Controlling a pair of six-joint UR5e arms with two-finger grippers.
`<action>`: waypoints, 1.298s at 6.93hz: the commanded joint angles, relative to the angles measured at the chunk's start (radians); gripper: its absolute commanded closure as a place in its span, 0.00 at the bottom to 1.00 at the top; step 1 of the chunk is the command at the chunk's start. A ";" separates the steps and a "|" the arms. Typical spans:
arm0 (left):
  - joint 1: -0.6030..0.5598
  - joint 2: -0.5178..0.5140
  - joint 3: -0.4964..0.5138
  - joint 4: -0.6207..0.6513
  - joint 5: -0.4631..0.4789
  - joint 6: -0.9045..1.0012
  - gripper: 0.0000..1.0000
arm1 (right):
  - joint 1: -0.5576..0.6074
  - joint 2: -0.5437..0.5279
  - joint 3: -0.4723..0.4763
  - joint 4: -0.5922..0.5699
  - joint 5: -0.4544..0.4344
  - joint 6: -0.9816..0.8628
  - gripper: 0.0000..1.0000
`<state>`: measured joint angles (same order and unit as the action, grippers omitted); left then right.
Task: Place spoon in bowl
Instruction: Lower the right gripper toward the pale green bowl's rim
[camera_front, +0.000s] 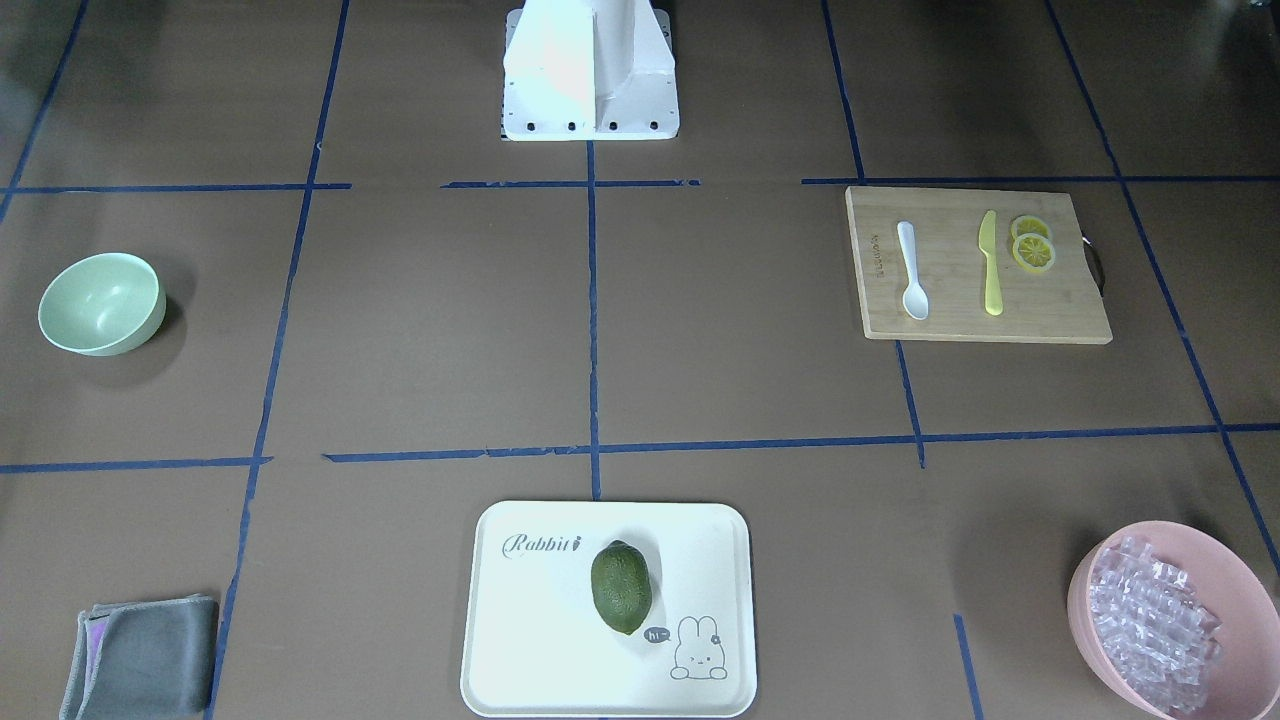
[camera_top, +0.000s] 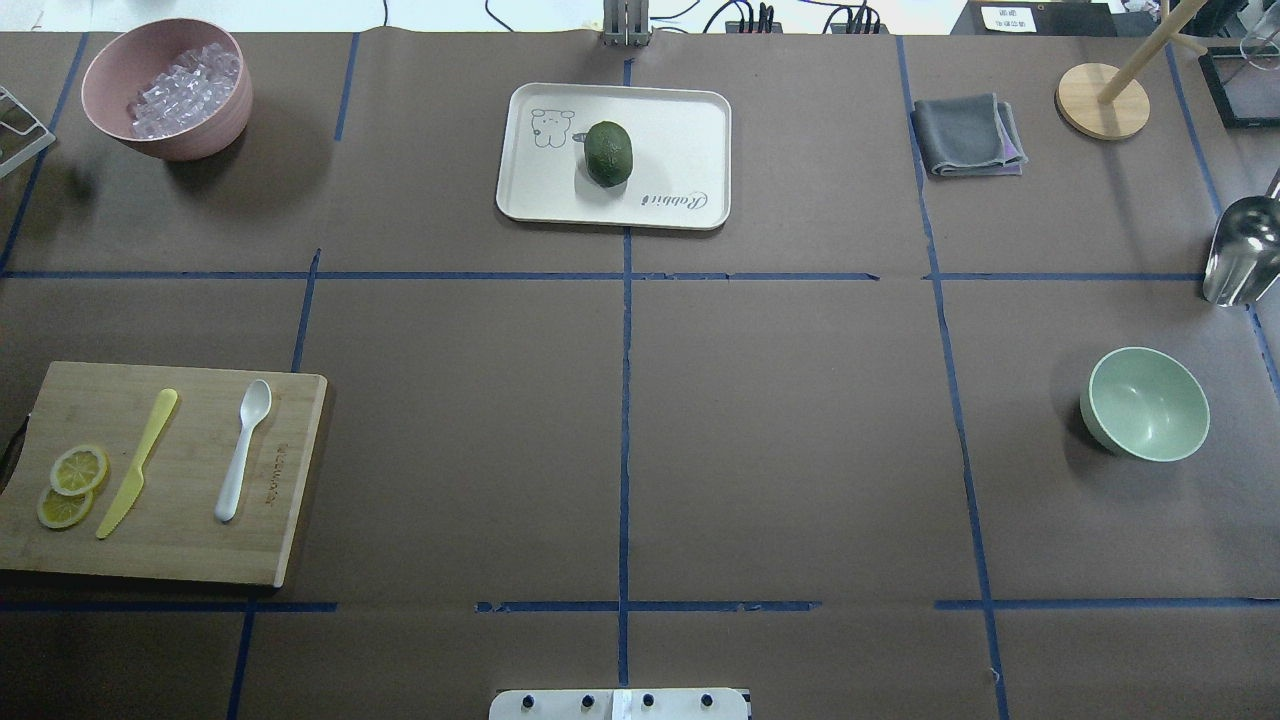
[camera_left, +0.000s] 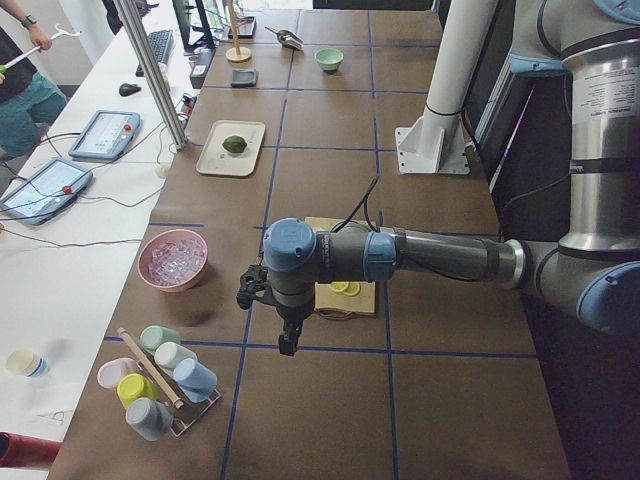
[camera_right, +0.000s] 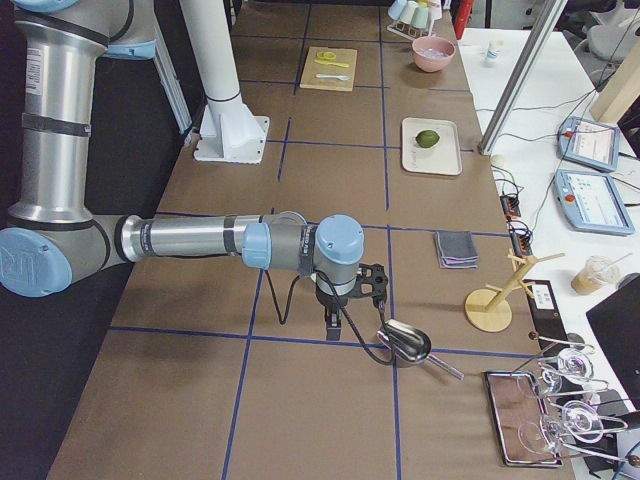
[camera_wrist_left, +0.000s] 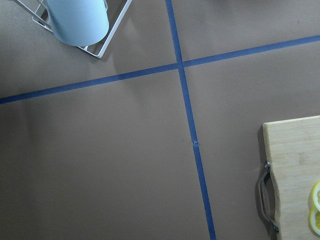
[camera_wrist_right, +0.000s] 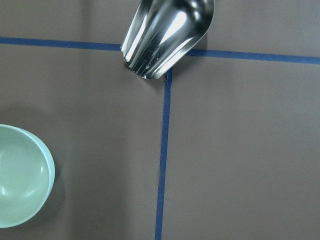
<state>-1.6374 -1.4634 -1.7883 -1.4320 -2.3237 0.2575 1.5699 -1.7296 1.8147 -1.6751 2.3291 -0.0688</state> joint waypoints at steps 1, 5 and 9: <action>0.002 0.015 -0.020 -0.004 0.001 0.002 0.00 | -0.002 -0.001 -0.003 0.002 0.006 0.000 0.01; 0.005 0.015 -0.008 -0.005 -0.003 0.002 0.00 | -0.209 -0.002 -0.021 0.242 0.012 0.319 0.00; 0.008 0.017 -0.005 -0.005 -0.005 0.002 0.00 | -0.424 -0.019 -0.116 0.625 -0.006 0.627 0.00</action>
<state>-1.6305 -1.4475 -1.7939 -1.4373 -2.3285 0.2593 1.2125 -1.7462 1.7467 -1.1713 2.3338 0.4769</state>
